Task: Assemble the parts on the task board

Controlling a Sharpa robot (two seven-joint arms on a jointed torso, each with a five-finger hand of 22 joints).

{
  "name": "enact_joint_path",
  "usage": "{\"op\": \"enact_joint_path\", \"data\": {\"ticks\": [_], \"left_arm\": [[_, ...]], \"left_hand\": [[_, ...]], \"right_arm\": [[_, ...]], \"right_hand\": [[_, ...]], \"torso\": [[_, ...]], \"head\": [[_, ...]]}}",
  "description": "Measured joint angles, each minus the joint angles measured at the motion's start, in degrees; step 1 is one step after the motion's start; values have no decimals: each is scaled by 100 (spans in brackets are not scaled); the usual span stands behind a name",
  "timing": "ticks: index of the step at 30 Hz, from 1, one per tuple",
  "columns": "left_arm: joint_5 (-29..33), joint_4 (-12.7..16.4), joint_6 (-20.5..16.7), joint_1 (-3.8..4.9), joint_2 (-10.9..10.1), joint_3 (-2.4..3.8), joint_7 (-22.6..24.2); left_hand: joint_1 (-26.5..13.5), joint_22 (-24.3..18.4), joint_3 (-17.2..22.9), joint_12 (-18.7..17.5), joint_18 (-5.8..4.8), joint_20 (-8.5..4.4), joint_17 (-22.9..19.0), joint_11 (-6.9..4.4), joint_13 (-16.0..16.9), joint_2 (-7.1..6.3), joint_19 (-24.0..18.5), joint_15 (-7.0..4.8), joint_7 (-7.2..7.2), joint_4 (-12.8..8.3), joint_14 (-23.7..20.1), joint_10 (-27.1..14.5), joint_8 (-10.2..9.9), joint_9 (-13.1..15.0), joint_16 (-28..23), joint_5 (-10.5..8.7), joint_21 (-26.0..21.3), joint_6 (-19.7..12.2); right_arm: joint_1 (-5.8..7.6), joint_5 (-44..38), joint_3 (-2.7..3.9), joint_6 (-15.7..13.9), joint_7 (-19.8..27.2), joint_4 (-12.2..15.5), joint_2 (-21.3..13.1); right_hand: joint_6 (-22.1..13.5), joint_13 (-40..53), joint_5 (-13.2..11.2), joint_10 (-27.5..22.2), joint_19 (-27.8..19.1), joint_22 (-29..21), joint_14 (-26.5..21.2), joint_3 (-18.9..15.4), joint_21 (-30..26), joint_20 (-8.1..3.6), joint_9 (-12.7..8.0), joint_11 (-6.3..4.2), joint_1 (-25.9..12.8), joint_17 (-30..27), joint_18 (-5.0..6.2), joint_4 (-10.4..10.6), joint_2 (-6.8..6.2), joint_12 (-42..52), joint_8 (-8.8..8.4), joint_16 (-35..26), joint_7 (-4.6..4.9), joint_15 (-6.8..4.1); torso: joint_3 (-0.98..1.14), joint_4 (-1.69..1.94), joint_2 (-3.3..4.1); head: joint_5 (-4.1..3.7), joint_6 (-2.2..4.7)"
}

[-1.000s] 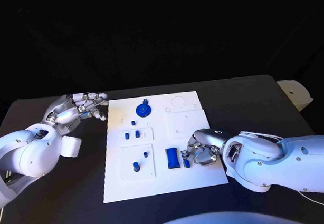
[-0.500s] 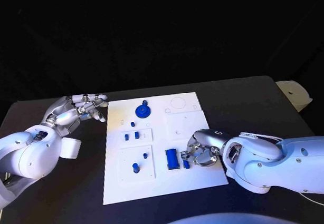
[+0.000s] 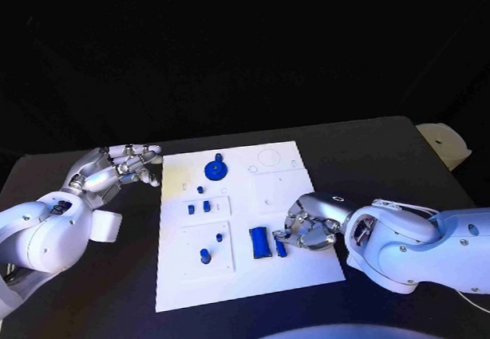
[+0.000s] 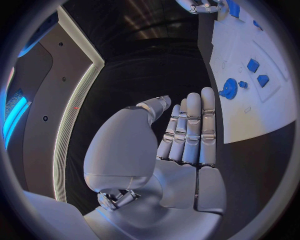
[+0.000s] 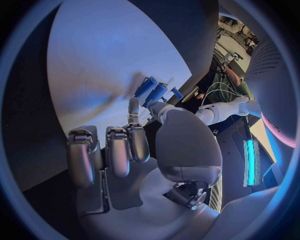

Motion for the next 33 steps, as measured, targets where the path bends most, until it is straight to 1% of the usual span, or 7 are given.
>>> {"op": "enact_joint_path", "data": {"ticks": [2,7,10,16,26,30,33], "left_arm": [[-2,0,0,0,1,0,-1],[-6,-1,0,0,4,0,-2],[-8,-5,0,0,6,0,-2],[-11,-9,0,0,11,0,-2],[-15,-11,0,0,6,0,-2],[-16,-11,0,0,6,0,-2],[-16,-11,0,0,5,0,-2]], "left_hand": [[0,0,0,0,0,0,0,0,0,0,0,0,0,0,0,0,0,0,0,0,0,0],[0,0,0,0,0,0,0,0,0,0,0,0,0,0,0,0,0,0,0,0,0,0],[0,0,0,0,0,0,0,0,0,0,0,0,0,0,0,0,0,0,0,0,0,0],[0,0,0,0,0,0,1,0,0,0,0,0,0,0,0,0,0,0,0,0,0,0],[0,-5,0,0,0,0,1,0,0,0,0,0,0,0,0,0,0,0,0,0,0,0],[0,-5,0,0,0,0,1,0,0,0,0,0,0,0,0,0,0,0,0,0,0,0],[0,-5,0,0,0,0,1,0,0,0,0,0,0,0,0,0,0,0,0,0,0,0]], "right_arm": [[0,54,0,44,97,22,-80],[0,165,0,235,270,69,-238],[0,223,0,379,350,104,-286],[-3,308,-2,589,458,135,-304],[-10,382,-2,724,517,116,-255],[-13,392,-2,733,518,64,-218],[-14,393,-2,730,505,9,-186]], "right_hand": [[0,0,-24,0,0,0,0,-31,0,0,-5,0,54,0,0,-31,-54,0,0,0,0,0],[0,0,-33,0,0,0,0,-77,0,0,-8,0,99,0,0,-45,-99,0,0,0,0,0],[0,0,-90,0,0,-1,0,-139,0,0,-14,0,129,-1,0,-28,-129,0,0,0,0,0],[0,0,-160,0,0,-1,0,-212,0,0,-21,0,129,-1,0,9,-129,0,0,0,0,0],[0,0,-188,0,0,-2,0,-260,0,0,-34,0,129,-1,0,57,-129,0,0,0,0,0],[0,-1,-188,0,0,-2,0,-283,0,0,-39,0,129,-1,0,81,-129,0,0,0,0,0],[0,-1,-188,0,0,-2,0,-284,0,0,-40,0,105,-2,0,79,-103,2,2,0,0,0]], "torso": [[-3,-1,0],[-8,-3,-2],[-9,-2,-4],[-8,7,-2],[-10,10,5],[-10,11,5],[-10,10,4]], "head": [[-3,0],[-9,-11],[-14,-12],[-20,-12],[-18,-23],[-13,-25],[-10,-25]]}}
